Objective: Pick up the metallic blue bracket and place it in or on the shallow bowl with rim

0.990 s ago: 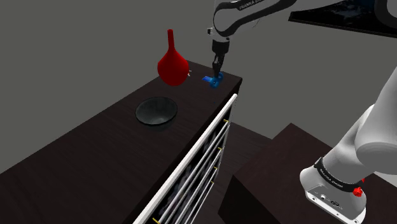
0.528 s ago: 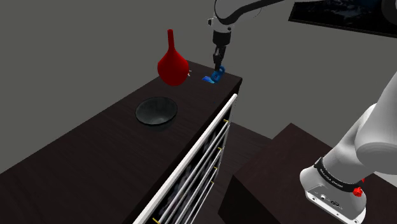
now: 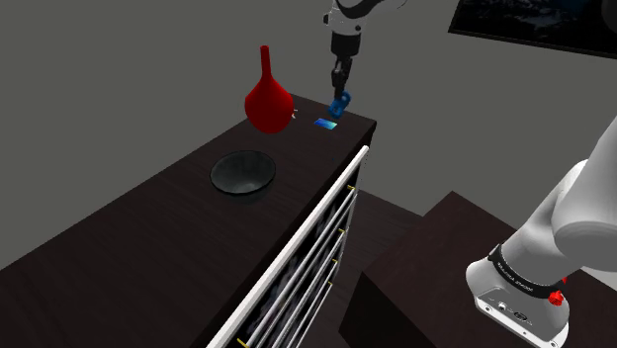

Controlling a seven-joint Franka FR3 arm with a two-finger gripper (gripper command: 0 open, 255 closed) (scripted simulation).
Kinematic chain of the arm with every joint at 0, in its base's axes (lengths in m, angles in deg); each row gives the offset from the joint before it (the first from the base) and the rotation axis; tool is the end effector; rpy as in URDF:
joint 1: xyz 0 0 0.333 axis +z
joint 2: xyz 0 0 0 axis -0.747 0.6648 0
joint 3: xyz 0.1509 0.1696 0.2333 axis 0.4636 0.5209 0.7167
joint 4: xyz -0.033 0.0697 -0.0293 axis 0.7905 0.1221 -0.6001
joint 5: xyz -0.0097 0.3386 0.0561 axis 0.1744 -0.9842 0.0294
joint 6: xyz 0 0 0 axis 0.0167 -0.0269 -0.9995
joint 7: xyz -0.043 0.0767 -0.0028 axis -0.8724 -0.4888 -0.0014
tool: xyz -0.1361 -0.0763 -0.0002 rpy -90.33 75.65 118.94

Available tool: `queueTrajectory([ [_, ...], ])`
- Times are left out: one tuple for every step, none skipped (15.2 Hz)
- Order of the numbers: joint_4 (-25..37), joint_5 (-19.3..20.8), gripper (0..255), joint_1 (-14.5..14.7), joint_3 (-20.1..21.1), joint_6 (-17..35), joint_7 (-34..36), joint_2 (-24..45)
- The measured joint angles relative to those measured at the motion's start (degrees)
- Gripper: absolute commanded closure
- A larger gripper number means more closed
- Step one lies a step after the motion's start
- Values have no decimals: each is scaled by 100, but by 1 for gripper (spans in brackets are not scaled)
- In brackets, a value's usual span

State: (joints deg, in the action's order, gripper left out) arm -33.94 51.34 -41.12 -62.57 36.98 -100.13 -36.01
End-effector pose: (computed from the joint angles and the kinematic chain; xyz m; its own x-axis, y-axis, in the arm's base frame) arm 0.5566 0.0428 0.4634 0.8659 0.5002 0.0030 0.5002 -0.8658 -0.0100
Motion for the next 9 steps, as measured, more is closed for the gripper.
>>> queueTrajectory([
  [52, 6, 255, 58, 43, -37, 102, 15],
  [76, 12, 255, 116, 86, -40, 201, 35],
  [130, 20, 255, 194, 143, -76, 336, 54],
  [173, 27, 255, 261, 192, -90, 452, 80],
  [311, 34, 255, 330, 242, -147, 575, 160],
  [373, 44, 255, 405, 294, -183, 704, 185],
  [453, 53, 255, 478, 344, -198, 829, 248],
  [594, 65, 255, 562, 400, -266, 969, 321],
  [697, 75, 255, 624, 440, -303, 1074, 384],
])
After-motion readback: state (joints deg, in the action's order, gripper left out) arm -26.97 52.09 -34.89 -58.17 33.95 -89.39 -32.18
